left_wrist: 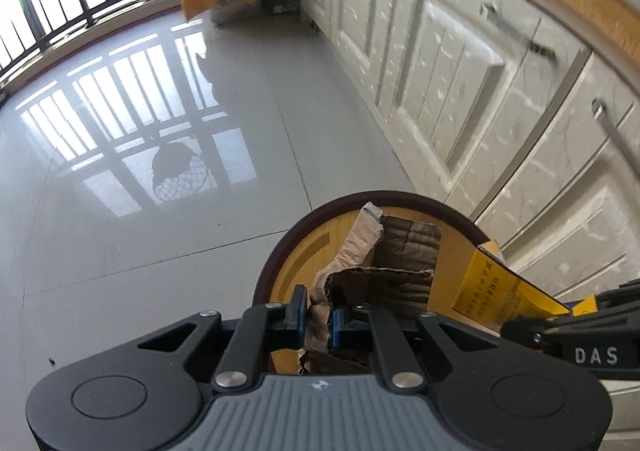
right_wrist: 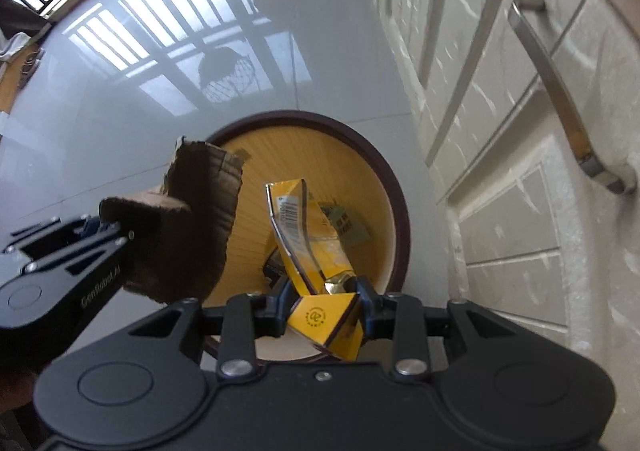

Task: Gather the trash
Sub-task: 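Carry the cardboard and yellow box in both tools over the wastebasket, then open both tools to drop the cardboard and yellow box into the wastebasket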

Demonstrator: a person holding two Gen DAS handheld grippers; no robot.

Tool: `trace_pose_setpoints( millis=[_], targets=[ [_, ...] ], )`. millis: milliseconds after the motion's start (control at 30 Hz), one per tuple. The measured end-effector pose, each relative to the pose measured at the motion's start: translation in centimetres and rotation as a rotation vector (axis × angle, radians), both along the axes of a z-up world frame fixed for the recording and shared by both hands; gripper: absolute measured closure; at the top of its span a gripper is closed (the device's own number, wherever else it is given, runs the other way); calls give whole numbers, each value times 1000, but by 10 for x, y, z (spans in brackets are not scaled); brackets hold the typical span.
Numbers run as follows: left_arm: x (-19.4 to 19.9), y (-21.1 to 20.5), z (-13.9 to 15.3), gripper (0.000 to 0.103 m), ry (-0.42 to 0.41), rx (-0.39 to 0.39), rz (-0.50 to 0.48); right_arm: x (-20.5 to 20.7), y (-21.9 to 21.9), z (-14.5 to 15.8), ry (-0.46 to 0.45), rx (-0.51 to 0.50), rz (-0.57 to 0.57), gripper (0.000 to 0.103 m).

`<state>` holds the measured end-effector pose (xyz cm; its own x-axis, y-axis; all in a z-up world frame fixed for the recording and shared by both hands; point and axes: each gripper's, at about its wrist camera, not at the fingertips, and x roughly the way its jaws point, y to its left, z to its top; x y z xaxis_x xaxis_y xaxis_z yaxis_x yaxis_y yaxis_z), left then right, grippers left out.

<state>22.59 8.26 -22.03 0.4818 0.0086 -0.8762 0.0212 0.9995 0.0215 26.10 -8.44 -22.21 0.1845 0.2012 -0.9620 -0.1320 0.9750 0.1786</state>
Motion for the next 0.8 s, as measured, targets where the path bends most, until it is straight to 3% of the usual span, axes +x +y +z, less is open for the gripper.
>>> trace_pose_setpoints(
  millis=[233,467,633,800],
  targets=[
    [23,-13,-28,91,48,62,-106,10,-8,-14,53,43,-41,67],
    [37,-13,-42,90,62,71,-124,11,-5,-17,36,43,-11,65],
    [45,-15,-45,86,41,72,-121,8,0,-15,19,49,15,49],
    [49,-18,-48,74,59,85,-126,7,2,-17,22,17,41,46]
  ],
)
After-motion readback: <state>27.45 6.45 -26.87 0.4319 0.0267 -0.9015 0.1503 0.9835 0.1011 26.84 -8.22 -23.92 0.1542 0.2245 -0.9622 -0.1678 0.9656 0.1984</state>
